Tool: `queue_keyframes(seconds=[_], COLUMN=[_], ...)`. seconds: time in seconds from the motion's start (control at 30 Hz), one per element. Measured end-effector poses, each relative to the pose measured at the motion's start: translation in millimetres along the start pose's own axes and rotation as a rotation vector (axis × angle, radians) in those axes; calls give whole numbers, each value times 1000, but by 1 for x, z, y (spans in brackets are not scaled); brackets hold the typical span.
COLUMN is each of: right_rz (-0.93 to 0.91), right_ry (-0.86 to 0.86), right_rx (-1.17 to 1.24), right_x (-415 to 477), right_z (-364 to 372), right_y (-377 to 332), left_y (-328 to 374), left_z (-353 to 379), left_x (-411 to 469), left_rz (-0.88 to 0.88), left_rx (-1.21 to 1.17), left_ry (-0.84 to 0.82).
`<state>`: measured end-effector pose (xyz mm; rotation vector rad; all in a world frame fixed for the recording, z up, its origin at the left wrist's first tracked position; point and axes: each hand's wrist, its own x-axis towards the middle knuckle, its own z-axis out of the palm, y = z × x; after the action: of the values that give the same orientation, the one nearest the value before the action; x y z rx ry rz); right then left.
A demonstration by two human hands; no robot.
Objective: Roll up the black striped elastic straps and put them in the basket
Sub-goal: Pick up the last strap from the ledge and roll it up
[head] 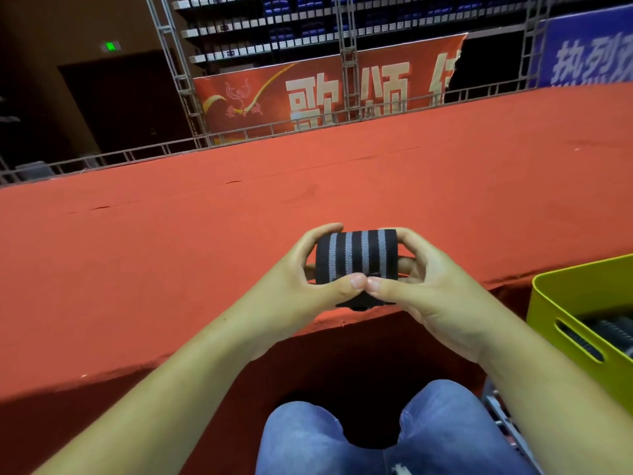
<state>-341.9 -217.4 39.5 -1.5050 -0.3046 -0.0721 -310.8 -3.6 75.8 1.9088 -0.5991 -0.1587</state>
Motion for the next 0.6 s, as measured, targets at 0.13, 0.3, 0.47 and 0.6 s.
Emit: queue_keyframes(seconds=[0.13, 0.3, 0.47, 0.6], right_rz=[19, 43, 53, 62], right_ry=[26, -2, 31, 17], right_rx=[-20, -179, -509, -839], right_x=[-1, -6, -13, -18], right_z=[-28, -83, -143, -179], right_y=[1, -15, -30, -38], left_y=[12, 24, 27, 33], left_z=[17, 47, 92, 126], left_x=[20, 50, 85, 116], left_rz=[75, 123, 204, 282], left_rx=[186, 213, 276, 360], left_ry=[-31, -137, -202, -254])
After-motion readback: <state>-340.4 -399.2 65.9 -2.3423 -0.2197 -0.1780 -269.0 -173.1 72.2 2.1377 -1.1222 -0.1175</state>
